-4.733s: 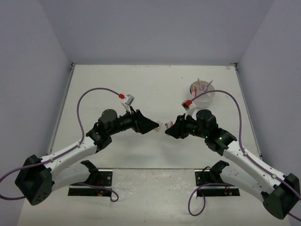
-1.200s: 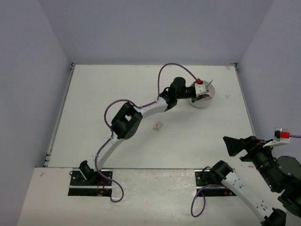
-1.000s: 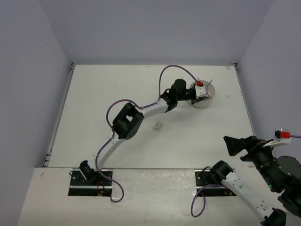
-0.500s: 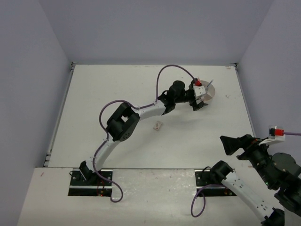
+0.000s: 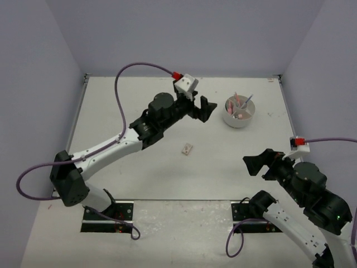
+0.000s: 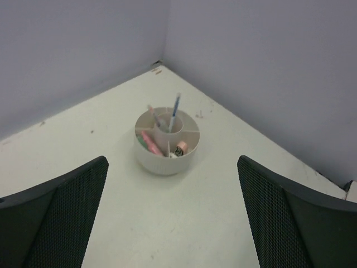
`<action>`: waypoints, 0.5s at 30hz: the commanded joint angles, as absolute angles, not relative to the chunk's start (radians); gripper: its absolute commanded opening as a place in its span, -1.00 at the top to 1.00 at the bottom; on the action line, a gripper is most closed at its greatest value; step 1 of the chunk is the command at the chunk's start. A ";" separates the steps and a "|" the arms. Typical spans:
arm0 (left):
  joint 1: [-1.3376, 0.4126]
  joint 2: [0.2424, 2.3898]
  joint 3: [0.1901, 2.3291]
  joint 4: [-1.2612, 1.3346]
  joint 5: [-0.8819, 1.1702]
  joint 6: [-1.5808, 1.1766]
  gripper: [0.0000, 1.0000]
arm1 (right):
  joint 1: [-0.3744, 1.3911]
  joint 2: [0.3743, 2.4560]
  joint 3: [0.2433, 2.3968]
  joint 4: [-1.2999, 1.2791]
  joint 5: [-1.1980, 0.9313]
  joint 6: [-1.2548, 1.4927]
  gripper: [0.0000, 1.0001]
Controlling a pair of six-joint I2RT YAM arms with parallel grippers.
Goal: Sort the stationery into containers
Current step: Pick up the stationery from the center of the board.
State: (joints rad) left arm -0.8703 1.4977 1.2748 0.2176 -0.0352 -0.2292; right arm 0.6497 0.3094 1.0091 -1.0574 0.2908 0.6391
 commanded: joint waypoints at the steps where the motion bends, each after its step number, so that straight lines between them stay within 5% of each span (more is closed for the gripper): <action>1: -0.868 1.433 1.048 -0.106 -0.321 -0.382 -1.00 | 0.649 0.359 0.978 -0.952 0.212 0.657 -0.98; 9: -0.870 1.564 0.986 -0.157 -0.275 -0.385 -0.97 | 0.650 0.400 0.909 -0.889 0.133 0.676 -0.97; 15: -0.873 1.666 0.983 -0.106 -0.181 -0.365 -0.66 | 0.650 0.400 0.878 -0.885 0.109 0.683 -0.94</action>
State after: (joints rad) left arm -0.8665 1.6254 0.9699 -0.1597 -0.2412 -0.3603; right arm 0.6498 0.3927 0.8938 -0.9251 0.1447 0.6662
